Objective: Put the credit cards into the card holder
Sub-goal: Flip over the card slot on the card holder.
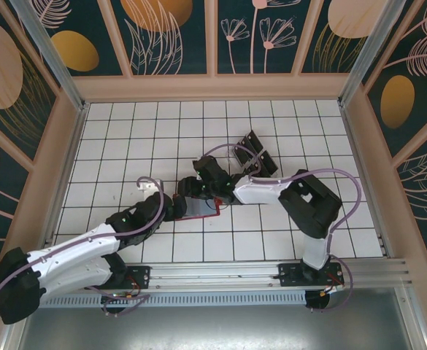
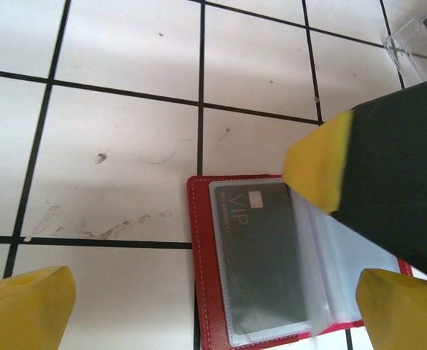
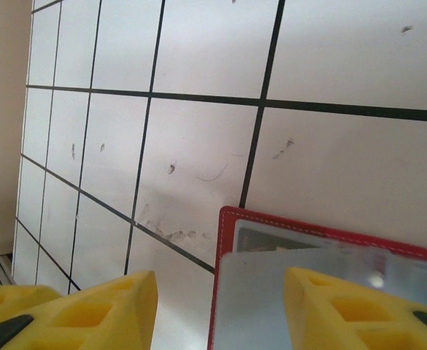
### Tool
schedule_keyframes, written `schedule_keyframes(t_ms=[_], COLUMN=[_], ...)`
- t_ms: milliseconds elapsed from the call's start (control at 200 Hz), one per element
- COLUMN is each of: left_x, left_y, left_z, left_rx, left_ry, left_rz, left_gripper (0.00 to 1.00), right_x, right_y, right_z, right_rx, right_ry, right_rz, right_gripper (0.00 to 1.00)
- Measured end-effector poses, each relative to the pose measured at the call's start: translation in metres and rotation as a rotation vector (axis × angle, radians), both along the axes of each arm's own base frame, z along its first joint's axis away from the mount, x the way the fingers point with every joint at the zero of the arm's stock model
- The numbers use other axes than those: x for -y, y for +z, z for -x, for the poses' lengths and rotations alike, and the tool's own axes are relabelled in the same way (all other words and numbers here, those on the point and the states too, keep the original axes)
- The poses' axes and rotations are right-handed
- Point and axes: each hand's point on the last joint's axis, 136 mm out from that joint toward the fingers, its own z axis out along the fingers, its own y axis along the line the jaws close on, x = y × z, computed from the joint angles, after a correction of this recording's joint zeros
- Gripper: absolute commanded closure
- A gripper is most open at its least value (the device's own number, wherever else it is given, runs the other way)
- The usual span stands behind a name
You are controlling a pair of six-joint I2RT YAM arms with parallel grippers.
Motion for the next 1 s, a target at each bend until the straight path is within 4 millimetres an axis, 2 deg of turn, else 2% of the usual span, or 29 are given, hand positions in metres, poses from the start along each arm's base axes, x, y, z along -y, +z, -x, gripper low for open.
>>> schedule_keyframes(t_ms=[250, 420, 580, 701, 816, 871, 941, 1001], left_x=[-0.007, -0.007, -0.002, 0.007, 0.004, 0.003, 0.002, 0.000], left_y=[0.004, 0.005, 0.010, 0.018, -0.003, -0.012, -0.019, -0.025], left_z=[-0.001, -0.002, -0.004, -0.010, -0.009, -0.008, -0.008, -0.008], left_rx=[0.021, 0.026, 0.042, 0.065, 0.013, -0.008, -0.026, -0.040], left_ry=[0.051, 0.055, 0.052, 0.046, 0.046, 0.044, 0.043, 0.042], left_rz=[0.027, 0.033, 0.060, 0.091, 0.018, -0.012, -0.038, -0.060], left_gripper=[0.02, 0.01, 0.02, 0.01, 0.01, 0.01, 0.01, 0.01], right_x=[-0.011, -0.017, -0.007, 0.018, 0.053, 0.077, 0.109, 0.136], right_y=[-0.035, -0.025, -0.011, 0.010, 0.047, 0.063, 0.070, 0.064], right_z=[0.009, 0.007, 0.005, -0.007, -0.022, -0.035, -0.048, -0.057], right_rx=[-0.063, -0.057, -0.020, 0.038, 0.125, 0.175, 0.219, 0.235], right_ry=[0.037, 0.047, 0.043, 0.015, -0.030, -0.075, -0.129, -0.166], right_rz=[0.055, 0.046, 0.076, 0.118, 0.138, 0.164, 0.224, 0.307], right_gripper=[0.51, 0.51, 0.51, 0.51, 0.52, 0.53, 0.54, 0.54])
